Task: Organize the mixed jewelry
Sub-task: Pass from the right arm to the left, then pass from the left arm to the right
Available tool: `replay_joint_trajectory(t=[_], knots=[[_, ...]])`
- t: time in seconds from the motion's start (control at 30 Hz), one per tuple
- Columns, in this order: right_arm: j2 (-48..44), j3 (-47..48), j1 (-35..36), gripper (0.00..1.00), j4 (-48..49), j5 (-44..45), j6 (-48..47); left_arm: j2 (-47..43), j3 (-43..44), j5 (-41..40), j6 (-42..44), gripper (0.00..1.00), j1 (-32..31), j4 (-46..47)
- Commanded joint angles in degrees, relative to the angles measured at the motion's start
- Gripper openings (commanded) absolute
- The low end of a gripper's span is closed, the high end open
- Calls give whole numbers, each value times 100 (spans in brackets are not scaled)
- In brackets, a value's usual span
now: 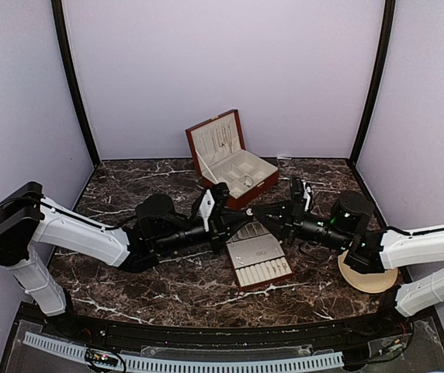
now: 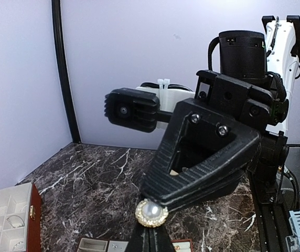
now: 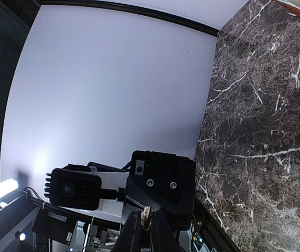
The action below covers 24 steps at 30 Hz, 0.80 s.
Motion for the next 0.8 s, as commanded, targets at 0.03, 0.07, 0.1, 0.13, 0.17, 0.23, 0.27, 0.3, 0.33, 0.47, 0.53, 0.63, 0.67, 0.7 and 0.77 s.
replay_joint_trajectory(t=[0.03, 0.07, 0.1, 0.13, 0.17, 0.23, 0.27, 0.3, 0.33, 0.47, 0.53, 0.63, 0.67, 0.7, 0.77], knots=[[-212, -145, -132, 35, -361, 97, -510, -367, 86, 86, -618, 0, -10, -600], [-322, -149, -175, 42, -509, 111, -683, -446, 67, 122, -766, 0, 13, -824], [-434, -150, -225, 47, -700, 125, -860, -536, 63, 196, -905, 0, 46, -1067], [-554, -123, -264, 51, -935, 151, -1060, -630, 74, 307, -1054, 0, 93, -1367], [-652, -62, -300, 55, -1218, 182, -1299, -722, 95, 472, -1186, 0, 153, -1657], [-809, 135, -341, 58, -1886, 200, -1906, -932, 184, 923, -1392, 0, 281, -2333], [-848, 293, -348, 60, -2284, 198, -2264, -997, 246, 1177, -1460, 0, 352, -2646], [-854, 450, -352, 61, -2655, 170, -2618, -1045, 329, 1503, -1512, 0, 437, -2982], [-850, 620, -353, 62, -3077, 128, -2967, -1082, 410, 1861, -1546, 0, 531, -3269], [-779, 1111, -344, 64, -3780, -441, -4026, -1036, 768, 3498, -1287, 0, 890, -4288], [-729, 1293, -308, 65, -3833, -890, -4301, -944, 987, 3949, -904, 0, 939, -4832], [-620, 1517, -140, 67, -3876, -1189, -4556, -731, 1408, 4163, -159, 0, 937, -5764], [-555, 1604, -28, 67, -3944, -1151, -4635, -665, 1496, 4233, 24, 0, 941, -6001], [-484, 1704, 63, 66, -4018, -1092, -4732, -620, 1545, 4300, 121, 0, 938, -6111], [-313, 1855, 216, 63, -4201, -943, -4883, -603, 1538, 4408, 203, 0, 943, -6121]])
